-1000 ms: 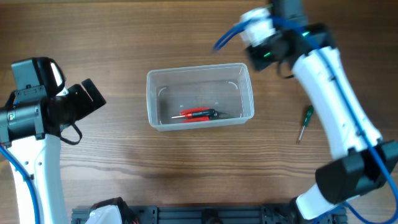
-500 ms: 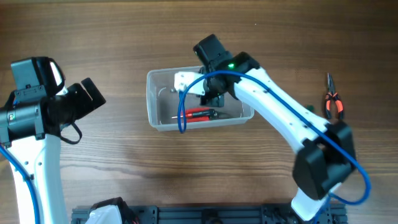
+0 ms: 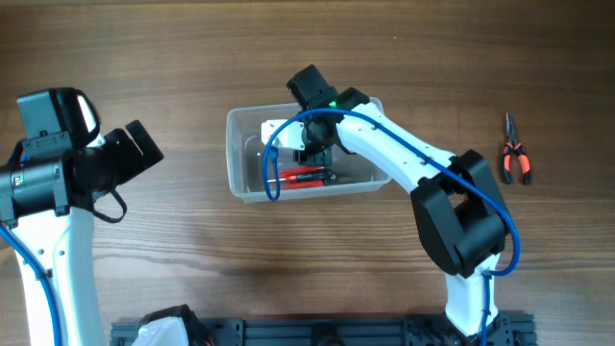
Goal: Pack container
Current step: 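Place the socket wrench into the container and open the gripper, then move the right gripper to the orange-black pliers and grasp them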
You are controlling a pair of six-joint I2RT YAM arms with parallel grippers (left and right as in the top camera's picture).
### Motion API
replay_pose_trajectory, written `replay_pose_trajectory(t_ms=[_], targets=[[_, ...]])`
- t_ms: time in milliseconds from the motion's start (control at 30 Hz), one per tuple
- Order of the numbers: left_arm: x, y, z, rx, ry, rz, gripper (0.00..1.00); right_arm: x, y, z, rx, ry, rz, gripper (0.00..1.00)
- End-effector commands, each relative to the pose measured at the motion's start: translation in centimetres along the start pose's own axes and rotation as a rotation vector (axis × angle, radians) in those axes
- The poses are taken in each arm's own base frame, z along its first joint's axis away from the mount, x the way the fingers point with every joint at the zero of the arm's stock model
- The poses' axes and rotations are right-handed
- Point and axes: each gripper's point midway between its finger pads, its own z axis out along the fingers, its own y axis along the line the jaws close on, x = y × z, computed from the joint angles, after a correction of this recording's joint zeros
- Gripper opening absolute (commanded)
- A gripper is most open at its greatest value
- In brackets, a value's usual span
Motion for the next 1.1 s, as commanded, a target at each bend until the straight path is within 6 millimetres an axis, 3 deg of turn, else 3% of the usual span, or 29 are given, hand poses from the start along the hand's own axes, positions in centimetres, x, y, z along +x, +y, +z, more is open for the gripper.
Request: replay_pose_trajectory(t_ms=[0,67,167,267,333,400,433,500,567,633,700,800,933,1067], targets=[[-0.4,-0.2,-0.3,0.012,-0.009,-0.005,1.0,0.3,-0.2,0.1,0.005,0.009,0.063,0.48],[-0.4,-0.2,-0.3,0.012,-0.009,-0.005,1.0,0.3,-0.4,-0.3,0.016,0.021,0.118,0.5],[-0.4,-0.2,-0.3,0.012,-0.01,-0.005,1.0,-0.4,-1.1,-3.0,0.043,0.012,0.246,0.51],[-0.4,-0.2,-0.3,0.013,-0.01,-0.005,1.0,-1.3,-2.6,-7.4,0.108,-0.045,0.409,0.56],[-0.4,-0.2,-0.3,0.013,-0.011,-0.005,1.0,-1.2,-4.2,-11.5,0.172,-0.111,0.593,0.74],[-0.4,-0.2,-0.3,0.012,-0.01,-0.005,1.0,0.1,-5.6,-15.9,0.242,-0.184,0.768,0.81],[-0.4,-0.2,-0.3,0.012,-0.01,-0.005,1.0,1.5,-6.4,-18.4,0.284,-0.219,0.869,0.84],[-0.4,-0.2,-0.3,0.012,-0.011,-0.005,1.0,4.3,-7.3,-21.7,0.349,-0.255,1.03,0.99],[-0.4,-0.2,-0.3,0.012,-0.011,-0.005,1.0,9.7,-7.9,-25.1,0.45,-0.254,1.29,1.0],[-0.4,-0.2,-0.3,0.013,-0.011,-0.006,1.0,14.8,-7.4,-27.0,0.504,-0.222,1.51,1.0],[-0.4,-0.2,-0.3,0.013,-0.011,-0.005,1.0,19.2,-6.1,-27.7,0.51,-0.168,1.676,1.0],[-0.4,-0.2,-0.3,0.013,-0.011,-0.005,1.0,24.6,-3.7,-27.1,0.491,-0.063,1.839,1.0],[-0.4,-0.2,-0.3,0.013,-0.011,-0.005,1.0,30.0,-0.7,-25.0,0.472,0.029,1.978,1.0],[-0.4,-0.2,-0.3,0.013,-0.01,-0.005,1.0,33.9,1.3,-21.8,0.447,0.049,2.024,1.0]])
